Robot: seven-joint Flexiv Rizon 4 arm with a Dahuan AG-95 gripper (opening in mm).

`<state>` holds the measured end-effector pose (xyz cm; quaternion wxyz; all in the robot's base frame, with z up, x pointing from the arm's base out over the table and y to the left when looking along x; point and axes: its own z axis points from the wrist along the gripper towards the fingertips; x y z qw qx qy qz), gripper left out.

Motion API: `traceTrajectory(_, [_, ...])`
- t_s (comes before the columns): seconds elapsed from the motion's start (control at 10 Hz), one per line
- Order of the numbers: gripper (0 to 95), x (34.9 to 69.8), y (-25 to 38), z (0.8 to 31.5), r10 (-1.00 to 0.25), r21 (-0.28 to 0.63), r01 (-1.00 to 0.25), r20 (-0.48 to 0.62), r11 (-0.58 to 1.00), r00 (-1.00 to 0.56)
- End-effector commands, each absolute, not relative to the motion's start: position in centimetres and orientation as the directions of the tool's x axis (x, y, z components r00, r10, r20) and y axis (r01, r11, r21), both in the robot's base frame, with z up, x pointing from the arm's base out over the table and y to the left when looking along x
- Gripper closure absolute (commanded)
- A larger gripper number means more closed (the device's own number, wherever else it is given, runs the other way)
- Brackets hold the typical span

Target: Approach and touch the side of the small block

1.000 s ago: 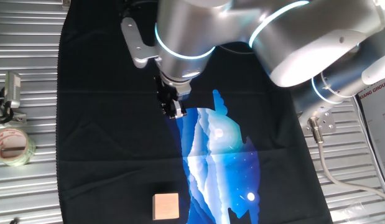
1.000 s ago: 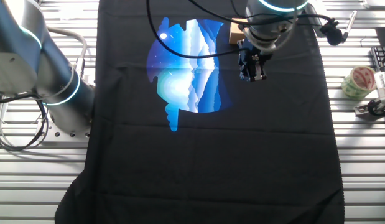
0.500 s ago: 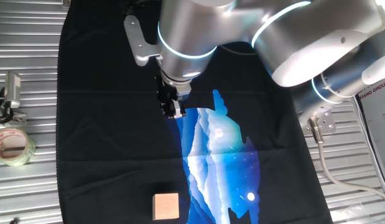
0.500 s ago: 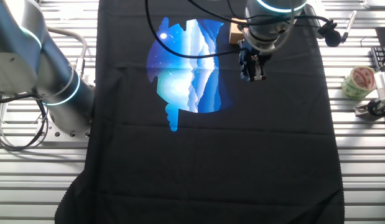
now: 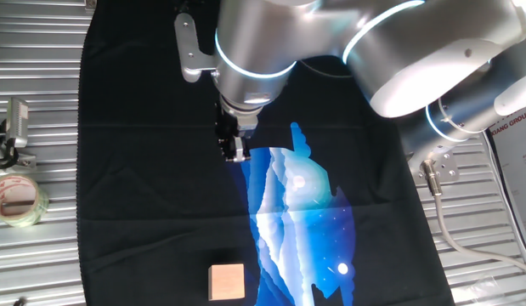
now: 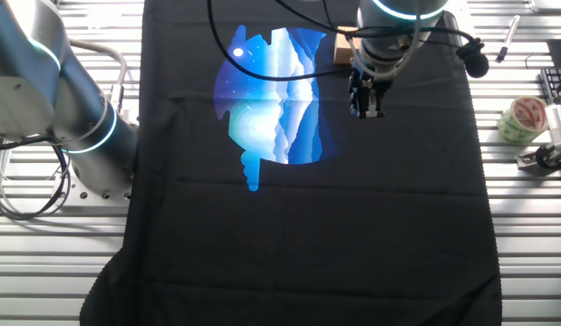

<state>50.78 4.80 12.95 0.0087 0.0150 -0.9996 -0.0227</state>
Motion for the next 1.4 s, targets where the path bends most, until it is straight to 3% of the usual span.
traceTrajectory(0.1, [95.0, 51.2, 6.1, 13.1, -0.005, 0.044, -0.003, 0.023, 0.999, -1.000])
traceTrajectory(1.4, [95.0, 50.2, 13.6, 11.4, 0.112, -0.031, 0.114, -0.053, 0.993, -0.992])
